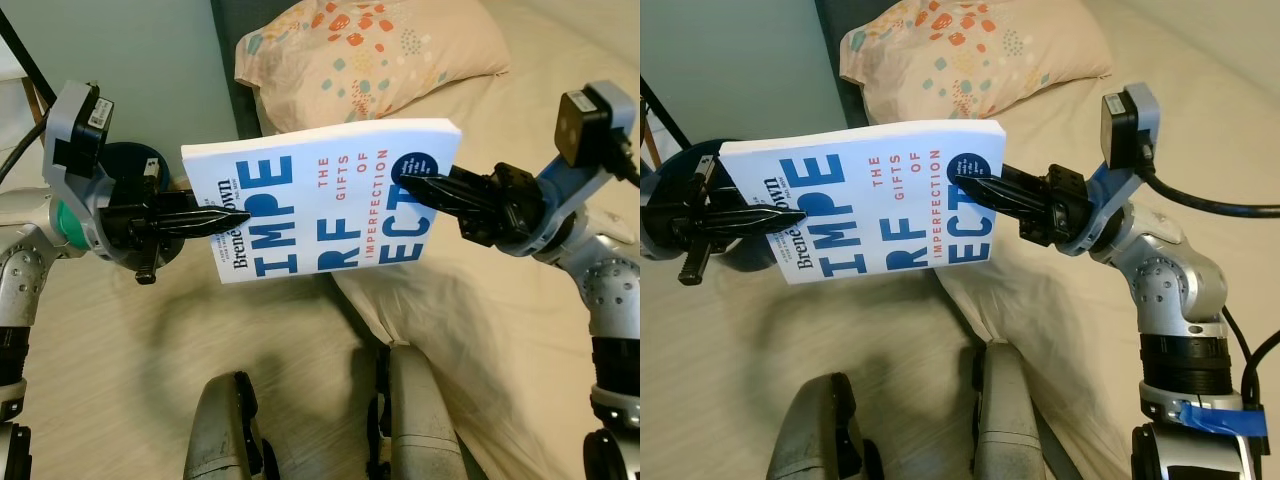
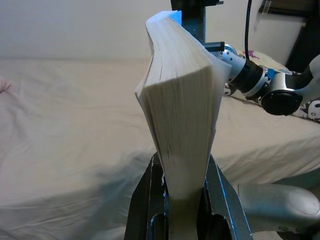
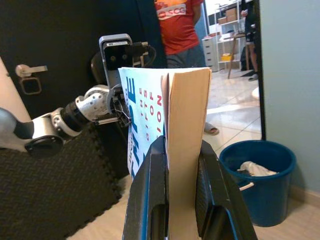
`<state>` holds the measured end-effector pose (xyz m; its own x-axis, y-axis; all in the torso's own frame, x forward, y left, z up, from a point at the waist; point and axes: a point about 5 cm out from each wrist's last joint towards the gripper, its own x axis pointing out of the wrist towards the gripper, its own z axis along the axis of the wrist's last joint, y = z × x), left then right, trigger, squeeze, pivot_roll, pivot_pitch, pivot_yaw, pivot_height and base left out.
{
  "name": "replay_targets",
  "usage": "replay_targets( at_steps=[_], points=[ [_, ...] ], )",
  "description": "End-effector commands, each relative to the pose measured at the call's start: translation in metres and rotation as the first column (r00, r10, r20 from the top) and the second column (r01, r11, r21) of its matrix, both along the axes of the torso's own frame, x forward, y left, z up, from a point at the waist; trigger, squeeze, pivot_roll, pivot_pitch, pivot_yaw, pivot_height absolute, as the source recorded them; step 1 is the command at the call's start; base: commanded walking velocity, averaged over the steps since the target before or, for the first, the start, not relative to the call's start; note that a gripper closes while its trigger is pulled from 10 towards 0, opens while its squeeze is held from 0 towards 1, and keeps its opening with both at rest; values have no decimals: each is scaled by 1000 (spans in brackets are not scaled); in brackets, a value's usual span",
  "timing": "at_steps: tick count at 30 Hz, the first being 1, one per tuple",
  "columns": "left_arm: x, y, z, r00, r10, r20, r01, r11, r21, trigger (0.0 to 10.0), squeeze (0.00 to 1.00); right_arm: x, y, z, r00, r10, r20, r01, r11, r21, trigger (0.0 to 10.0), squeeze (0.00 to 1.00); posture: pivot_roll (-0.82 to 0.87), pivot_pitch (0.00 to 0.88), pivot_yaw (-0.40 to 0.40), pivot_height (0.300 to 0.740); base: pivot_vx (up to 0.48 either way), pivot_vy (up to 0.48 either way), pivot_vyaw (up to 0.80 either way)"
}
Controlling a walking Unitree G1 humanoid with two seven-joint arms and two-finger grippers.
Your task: Clean up the room
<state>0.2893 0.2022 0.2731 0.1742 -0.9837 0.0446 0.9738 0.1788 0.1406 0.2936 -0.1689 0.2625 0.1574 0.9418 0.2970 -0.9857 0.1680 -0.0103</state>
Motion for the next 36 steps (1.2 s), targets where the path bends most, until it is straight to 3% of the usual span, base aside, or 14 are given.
replay_targets(
  at_steps=[1,2,11,15,19,22,24,25,26,29,32,33,34,36],
  points=[
    [4,-6,6,1000,1,14,-1,998,-63,4392,1000,3,9,-10,999,1,-39,-1,1000,-19,0,0,-93,84,55,565,0,0,0],
    [5,-7,6,1000,11,11,-10,997,-82,10000,1000,6,9,-11,999,-20,-45,20,1000,-2,0,0,-92,84,54,565,0,0,0],
    [18,-4,3,988,157,-2,-154,963,-220,10000,1000,24,8,-11,981,-182,-62,186,981,50,0,0,-87,90,55,565,0,0,0],
    [30,36,-12,885,453,-106,-457,803,-383,10000,1000,54,-6,-20,879,-440,-184,462,882,95,0,0,-75,103,48,565,0,0,0],
    [31,68,-33,737,646,-196,-664,639,-389,10000,1000,69,-22,-24,773,-576,-264,619,776,121,0,0,-61,115,40,565,0,0,0],
    [31,76,-39,689,687,-230,-713,585,-387,10000,1000,73,-26,-25,738,-606,-298,661,739,134,0,0,-61,115,40,565,0,0,0],
    [27,97,-56,537,792,-290,-828,429,-361,10000,1000,84,-33,-28,644,-665,-379,753,637,163,0,0,-38,141,43,565,0,0,0],
    [27,97,-56,537,792,-290,-828,429,-361,10000,1000,84,-33,-28,644,-665,-379,753,637,163,0,0,-38,141,43,565,0,0,0],
    [21,103,-65,473,826,-305,-864,368,-343,10000,1000,89,-35,-33,610,-658,-442,781,596,189,0,0,-35,159,49,565,0,0,0],
    [10,105,-80,403,860,-313,-900,309,-307,10000,1000,96,-33,-42,565,-611,-554,810,538,233,0,0,-8,205,61,565,0,0,0],
    [5,104,-85,384,869,-313,-909,297,-292,10000,1000,98,-31,-46,552,-582,-597,817,520,249,0,0,-5,215,65,565,0,0,0],
    [-2,101,-90,374,872,-315,-915,290,-282,10000,690,101,-29,-50,530,-565,-632,832,492,258,0,0,26,250,77,565,0,0,0],
    [-10,97,-92,373,873,-314,-916,292,-275,10000,0,103,-29,-52,507,-556,-659,847,463,261,0,0,49,288,86,565,0,0,0],
    [-18,95,-90,368,878,-306,-917,287,-277,10000,0,105,-31,-52,485,-557,-674,862,435,260,0,0,68,310,94,565,0,0,0]
  ],
)
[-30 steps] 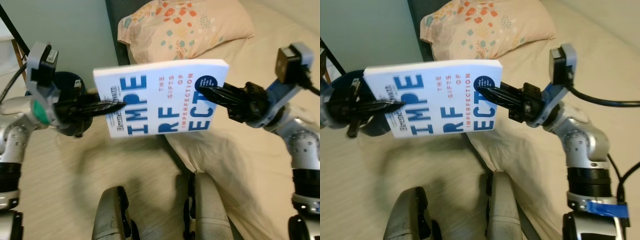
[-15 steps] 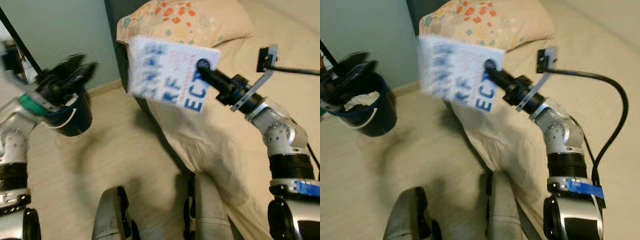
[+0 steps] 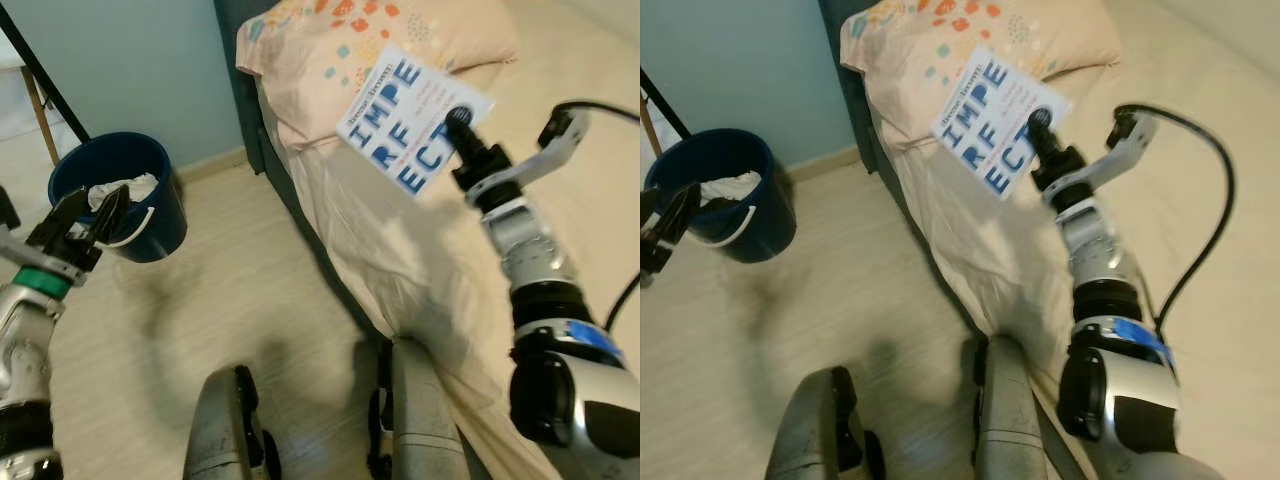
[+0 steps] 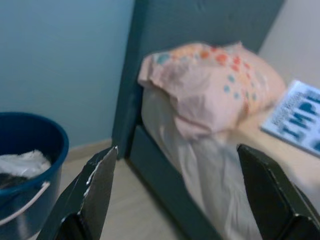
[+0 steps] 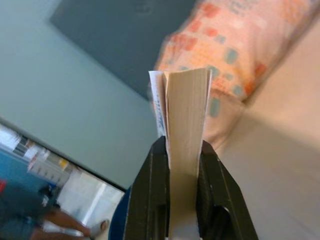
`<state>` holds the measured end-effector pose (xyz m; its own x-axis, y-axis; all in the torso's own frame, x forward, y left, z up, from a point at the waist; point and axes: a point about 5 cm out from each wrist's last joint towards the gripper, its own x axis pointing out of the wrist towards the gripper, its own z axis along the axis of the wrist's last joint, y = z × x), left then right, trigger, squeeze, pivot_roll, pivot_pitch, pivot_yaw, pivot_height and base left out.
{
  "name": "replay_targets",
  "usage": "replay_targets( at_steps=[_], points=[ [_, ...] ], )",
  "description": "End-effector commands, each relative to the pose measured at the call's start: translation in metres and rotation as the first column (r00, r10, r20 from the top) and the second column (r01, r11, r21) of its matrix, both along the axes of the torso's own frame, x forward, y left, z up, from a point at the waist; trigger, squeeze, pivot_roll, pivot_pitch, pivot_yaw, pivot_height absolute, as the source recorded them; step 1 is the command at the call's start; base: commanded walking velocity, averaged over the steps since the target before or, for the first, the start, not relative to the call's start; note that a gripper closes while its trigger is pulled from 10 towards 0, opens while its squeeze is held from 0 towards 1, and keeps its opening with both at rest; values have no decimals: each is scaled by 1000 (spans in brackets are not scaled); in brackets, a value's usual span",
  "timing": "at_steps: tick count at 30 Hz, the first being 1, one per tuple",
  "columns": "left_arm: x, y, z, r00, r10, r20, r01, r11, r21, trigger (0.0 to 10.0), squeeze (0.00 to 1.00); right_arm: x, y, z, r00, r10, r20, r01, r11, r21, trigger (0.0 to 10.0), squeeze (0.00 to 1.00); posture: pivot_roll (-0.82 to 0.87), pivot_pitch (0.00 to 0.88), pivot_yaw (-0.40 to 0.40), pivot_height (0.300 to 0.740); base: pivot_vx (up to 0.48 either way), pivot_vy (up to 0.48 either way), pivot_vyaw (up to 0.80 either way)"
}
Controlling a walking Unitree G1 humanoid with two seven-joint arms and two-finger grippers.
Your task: Clean up the room
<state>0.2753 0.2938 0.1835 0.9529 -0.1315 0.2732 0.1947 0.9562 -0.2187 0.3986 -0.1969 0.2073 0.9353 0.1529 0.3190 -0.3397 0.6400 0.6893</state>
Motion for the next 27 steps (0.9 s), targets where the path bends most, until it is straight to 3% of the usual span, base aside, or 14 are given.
replay_targets(
  at_steps=[1,5,6,8,10,12,17,18,20,25,26,27],
  points=[
    [-9,1,1,1000,28,-11,-27,1000,4,10000,0,2,-6,4,998,-53,13,53,997,50,0,0,76,319,99,565,0,0,0],
    [-21,-1,12,999,45,5,-45,999,24,10000,0,3,-13,6,996,-91,10,90,993,70,0,0,132,385,124,565,0,0,0],
    [-27,-6,24,998,51,22,-52,998,42,10000,0,4,-23,11,991,-135,9,134,988,72,0,0,145,414,137,565,0,0,0],
    [-28,-8,28,998,51,26,-52,998,46,10000,0,5,-25,12,989,-148,8,147,986,73,0,0,145,414,137,565,0,0,0],
    [-32,-12,44,997,55,58,-58,997,47,10000,0,5,-36,20,984,-178,21,175,981,78,0,0,168,491,157,565,0,0,0],
    [-35,-17,53,996,50,75,-54,997,49,10000,0,4,-43,24,979,-201,26,199,977,80,0,0,170,500,158,565,0,0,0],
    [-38,-21,57,996,51,72,-54,997,52,10000,0,4,-47,26,975,-220,25,217,973,72,0,0,173,513,161,565,0,0,0],
    [-43,-24,65,996,41,80,-45,997,59,10000,0,3,-53,32,971,-238,36,235,969,75,0,0,206,576,186,565,0,0,0],
    [-49,-29,75,996,24,80,-30,997,70,10000,0,3,-59,39,965,-259,47,255,963,81,0,0,224,600,199,565,0,0,0],
    [-55,-34,83,998,9,65,-14,997,76,10000,0,4,-57,39,966,-257,36,253,964,79,0,0,244,619,206,565,0,0,0],
    [-56,-35,86,998,1,66,-6,997,76,10000,0,6,-53,37,967,-254,18,252,965,74,980,0,257,633,210,565,0,0,0],
    [-57,-36,87,998,-3,66,-2,997,75,10000,0,7,-51,35,967,-254,6,253,965,71,980,0,257,633,210,565,0,0,0]
  ],
)
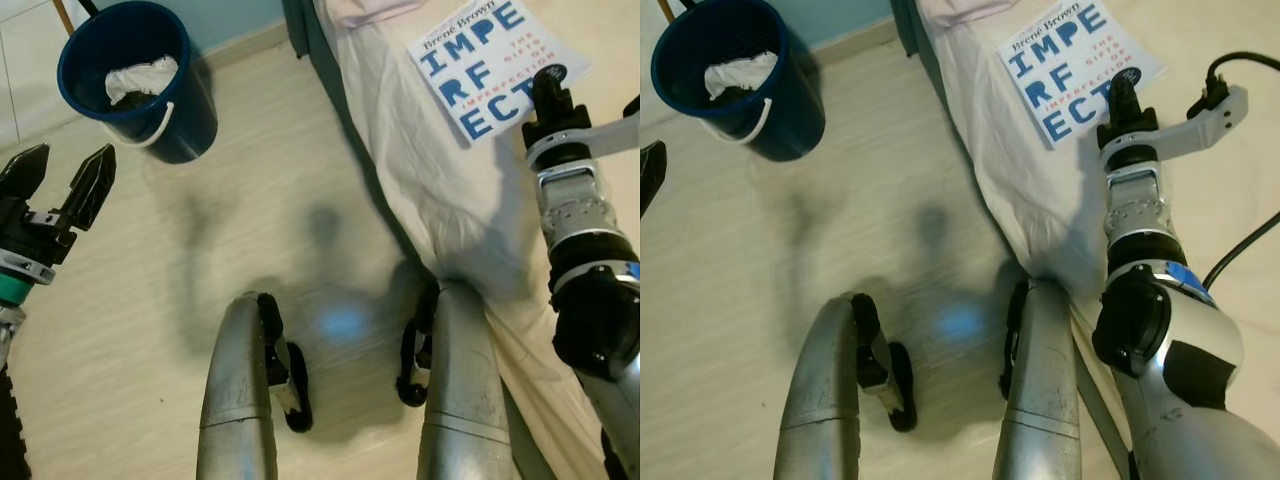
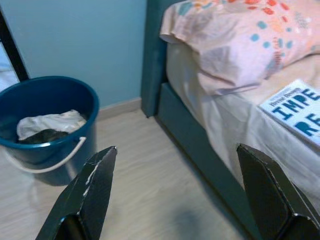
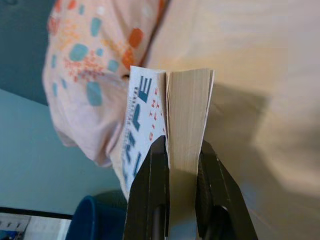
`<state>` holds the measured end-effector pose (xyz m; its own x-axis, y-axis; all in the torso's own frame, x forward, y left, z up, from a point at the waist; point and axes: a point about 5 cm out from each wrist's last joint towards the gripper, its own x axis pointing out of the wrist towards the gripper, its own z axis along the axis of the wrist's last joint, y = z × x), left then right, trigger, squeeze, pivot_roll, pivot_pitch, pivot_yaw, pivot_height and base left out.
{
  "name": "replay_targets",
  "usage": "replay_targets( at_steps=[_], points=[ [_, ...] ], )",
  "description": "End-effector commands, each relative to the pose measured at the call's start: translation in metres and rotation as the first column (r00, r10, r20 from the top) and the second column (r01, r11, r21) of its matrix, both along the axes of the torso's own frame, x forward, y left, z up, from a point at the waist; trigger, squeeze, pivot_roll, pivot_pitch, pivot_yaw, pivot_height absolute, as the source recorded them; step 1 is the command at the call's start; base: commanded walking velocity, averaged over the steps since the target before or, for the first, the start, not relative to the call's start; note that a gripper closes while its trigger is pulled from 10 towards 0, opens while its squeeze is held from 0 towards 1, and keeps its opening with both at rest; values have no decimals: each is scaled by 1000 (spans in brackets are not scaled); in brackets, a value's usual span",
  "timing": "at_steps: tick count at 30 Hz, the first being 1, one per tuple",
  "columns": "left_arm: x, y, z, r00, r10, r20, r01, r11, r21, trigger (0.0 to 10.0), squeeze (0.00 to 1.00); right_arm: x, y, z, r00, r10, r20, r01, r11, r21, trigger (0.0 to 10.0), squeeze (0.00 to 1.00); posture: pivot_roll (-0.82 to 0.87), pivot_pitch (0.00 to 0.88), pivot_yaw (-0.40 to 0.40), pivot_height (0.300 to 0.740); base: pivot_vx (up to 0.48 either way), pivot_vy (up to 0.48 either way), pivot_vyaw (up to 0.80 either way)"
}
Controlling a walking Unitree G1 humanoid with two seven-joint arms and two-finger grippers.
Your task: Clean up the room
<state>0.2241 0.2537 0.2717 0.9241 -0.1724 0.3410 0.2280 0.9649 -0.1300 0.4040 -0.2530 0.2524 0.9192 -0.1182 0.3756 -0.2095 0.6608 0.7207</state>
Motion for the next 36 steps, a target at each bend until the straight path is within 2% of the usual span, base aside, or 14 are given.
replay_targets(
  at_steps=[1,2,3,4,5,6,10,20,23,26,28,31,35,36],
  points=[
    [-5,4,-1,1000,19,-17,-19,1000,1,10000,0,1,6,-10,999,9,-44,-9,1000,2,980,0,257,633,210,565,0,0,0],
    [-6,3,0,1000,13,-18,-13,1000,1,10000,0,3,9,-10,998,8,-64,-8,1000,-7,10000,0,266,636,214,565,0,0,0],
    [-6,3,0,1000,13,-18,-13,1000,1,10000,0,3,9,-10,998,8,-64,-8,1000,-7,10000,0,266,636,214,565,0,0,0],
    [-7,2,1,1000,11,-23,-11,1000,4,10000,0,5,14,-8,997,10,-76,-12,1000,-16,10000,231,271,640,216,565,0,0,0],
    [-7,2,1,1000,11,-23,-11,1000,4,10000,0,5,14,-8,997,10,-76,-12,1000,-16,10000,231,271,640,216,565,0,0,0],
    [-8,1,2,1000,8,-25,-8,1000,7,10000,0,6,16,-5,997,12,-73,-13,1000,-19,10000,1000,271,639,214,565,0,0,0],
    [-8,1,4,1000,1,-27,-1,1000,3,10000,0,7,15,6,999,9,-39,-10,1000,-20,10000,1000,276,631,212,565,0,0,0],
    [-7,-2,3,999,-9,-41,9,1000,-9,10000,0,5,7,12,1000,-11,-29,9,999,-43,10000,1000,257,610,198,565,0,0,0],
    [-4,-4,4,999,-20,-28,20,1000,-21,10000,0,4,5,14,1000,-17,-22,15,997,-78,10000,1000,228,570,181,565,0,0,0],
    [0,-11,4,998,-68,-12,67,997,-36,10000,0,2,-1,18,999,-36,3,36,993,-111,10000,1000,201,524,162,565,0,0,0],
    [0,-22,5,989,-148,6,148,988,-43,10000,0,0,-5,23,998,-37,45,43,989,-144,10000,1000,184,488,148,565,0,0,0],
    [1,-30,3,977,-214,11,214,976,-40,10000,0,-2,-3,24,997,-14,80,28,985,-172,10000,1000,162,450,136,565,0,0,0],
    [9,-33,-1,971,-240,17,241,970,-27,10000,0,-2,2,20,995,17,98,4,978,-211,10000,1000,123,392,108,565,0,0,0],
    [15,-31,-3,975,-219,26,220,975,-28,10000,0,-3,4,14,997,16,80,4,968,-250,10000,161,99,355,92,565,0,0,0]
  ],
)
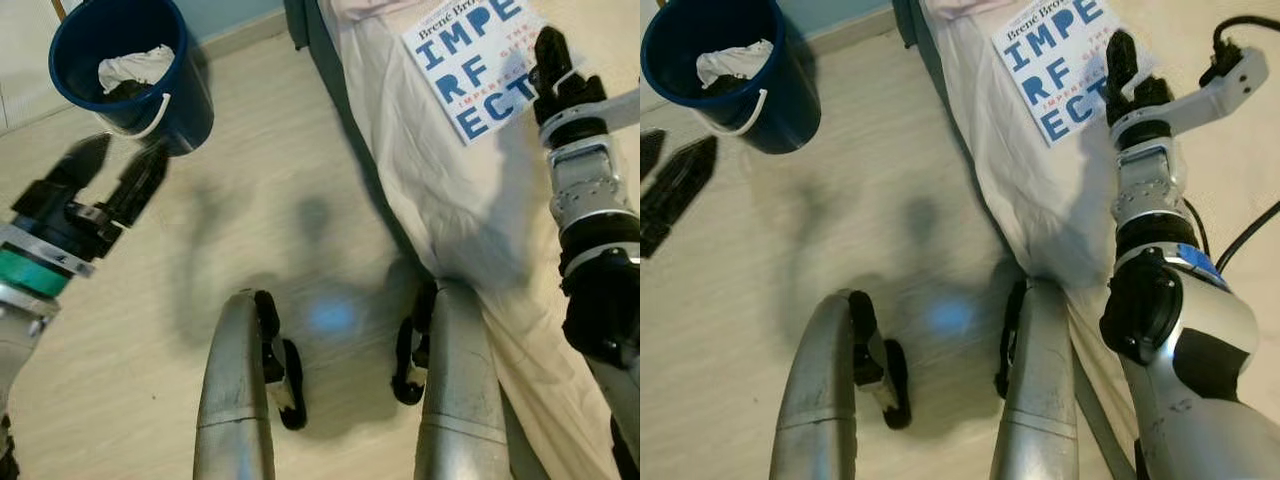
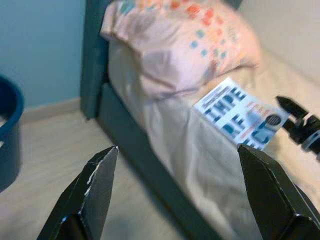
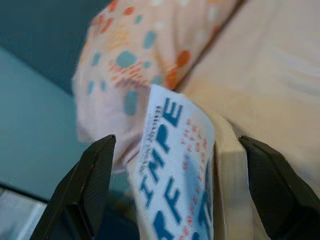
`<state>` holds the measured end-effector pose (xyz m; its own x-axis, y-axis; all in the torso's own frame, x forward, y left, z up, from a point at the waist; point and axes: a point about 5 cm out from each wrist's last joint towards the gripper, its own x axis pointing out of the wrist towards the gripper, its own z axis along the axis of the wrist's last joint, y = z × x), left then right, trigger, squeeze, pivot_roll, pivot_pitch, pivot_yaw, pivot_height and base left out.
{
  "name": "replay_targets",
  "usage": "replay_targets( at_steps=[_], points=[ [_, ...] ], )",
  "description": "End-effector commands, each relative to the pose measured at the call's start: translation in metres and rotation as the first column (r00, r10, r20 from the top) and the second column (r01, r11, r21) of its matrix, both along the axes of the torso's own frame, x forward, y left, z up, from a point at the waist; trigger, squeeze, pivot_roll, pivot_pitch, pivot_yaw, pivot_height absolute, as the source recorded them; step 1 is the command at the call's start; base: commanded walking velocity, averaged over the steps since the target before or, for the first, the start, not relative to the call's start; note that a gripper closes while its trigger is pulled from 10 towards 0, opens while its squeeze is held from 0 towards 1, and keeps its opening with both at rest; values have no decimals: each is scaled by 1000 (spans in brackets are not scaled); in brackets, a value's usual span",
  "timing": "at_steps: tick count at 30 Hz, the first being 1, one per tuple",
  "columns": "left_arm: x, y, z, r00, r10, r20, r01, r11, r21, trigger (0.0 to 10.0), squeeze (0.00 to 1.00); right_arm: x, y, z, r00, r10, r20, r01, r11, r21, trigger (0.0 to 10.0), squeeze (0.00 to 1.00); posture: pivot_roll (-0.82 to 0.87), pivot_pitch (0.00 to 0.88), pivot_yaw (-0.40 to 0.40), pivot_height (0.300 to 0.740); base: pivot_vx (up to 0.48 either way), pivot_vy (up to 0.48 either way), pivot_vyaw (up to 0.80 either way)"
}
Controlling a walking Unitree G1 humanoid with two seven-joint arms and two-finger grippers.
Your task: Clean up the room
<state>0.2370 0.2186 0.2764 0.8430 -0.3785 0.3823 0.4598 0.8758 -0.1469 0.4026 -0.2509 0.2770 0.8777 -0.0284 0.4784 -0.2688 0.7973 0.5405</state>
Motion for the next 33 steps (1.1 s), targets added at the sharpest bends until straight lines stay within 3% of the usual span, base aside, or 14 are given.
replay_targets(
  at_steps=[1,2,3,5,10,12,15,16,20,22,24,31,32,33],
  points=[
    [6,7,-9,998,55,-4,-55,998,-1,10000,0,-2,2,-16,999,-7,-35,5,998,-62,10000,161,94,344,87,565,0,0,0],
    [6,7,-9,998,55,-4,-55,998,-1,10000,0,-2,2,-16,999,-7,-35,5,998,-62,10000,161,94,344,87,565,0,0,0],
    [14,13,-14,993,119,-5,-119,993,-4,10000,0,-2,3,-26,997,-21,-80,15,997,-79,10000,0,71,291,66,565,0,0,0],
    [19,17,-17,987,161,-7,-161,987,-2,10000,0,-2,4,-32,994,-30,-109,20,996,-90,10000,0,71,291,66,565,0,0,0],
    [39,55,-56,891,437,-122,-441,897,-8,10000,0,-7,31,-88,955,-15,-296,-73,956,-283,10000,0,15,187,43,565,0,0,0],
    [44,55,-69,889,432,-153,-441,897,-30,10000,0,-10,29,-97,940,-115,-322,-28,913,-408,10000,0,-3,155,48,565,0,0,0],
    [46,52,-73,894,418,-162,-430,902,-46,10000,0,-11,23,-97,929,-177,-324,20,900,-436,10000,0,-3,153,50,565,0,0,0],
    [49,44,-78,908,384,-168,-400,913,-77,10000,0,-13,3,-85,889,-361,-281,172,833,-526,10000,0,-2,132,51,565,0,0,0],
    [52,38,-79,919,359,-165,-377,921,-96,10000,0,-14,-9,-72,847,-488,-210,270,736,-621,10000,0,-1,131,55,565,0,0,0],
    [56,32,-81,928,340,-154,-357,929,-96,10000,0,-15,-14,-62,814,-564,-138,319,632,-706,10000,0,4,130,56,565,0,0,0],
    [57,30,-82,931,336,-144,-351,931,-99,10000,0,-15,-13,-60,812,-573,-113,328,608,-723,10000,0,7,129,53,565,0,0,0],
    [60,23,-81,953,280,-116,-295,944,-145,10000,0,-8,25,-58,949,-292,-121,155,763,-627,10000,0,8,146,58,565,0,0,0],
    [57,25,-86,946,295,-133,-313,938,-147,10000,0,-8,64,-79,979,-46,-197,-96,753,-651,10000,0,9,202,60,565,0,0,0],
    [57,25,-86,946,295,-133,-313,938,-147,10000,0,-8,64,-79,979,-46,-197,-96,753,-651,10000,0,9,202,60,565,0,0,0]
  ],
)
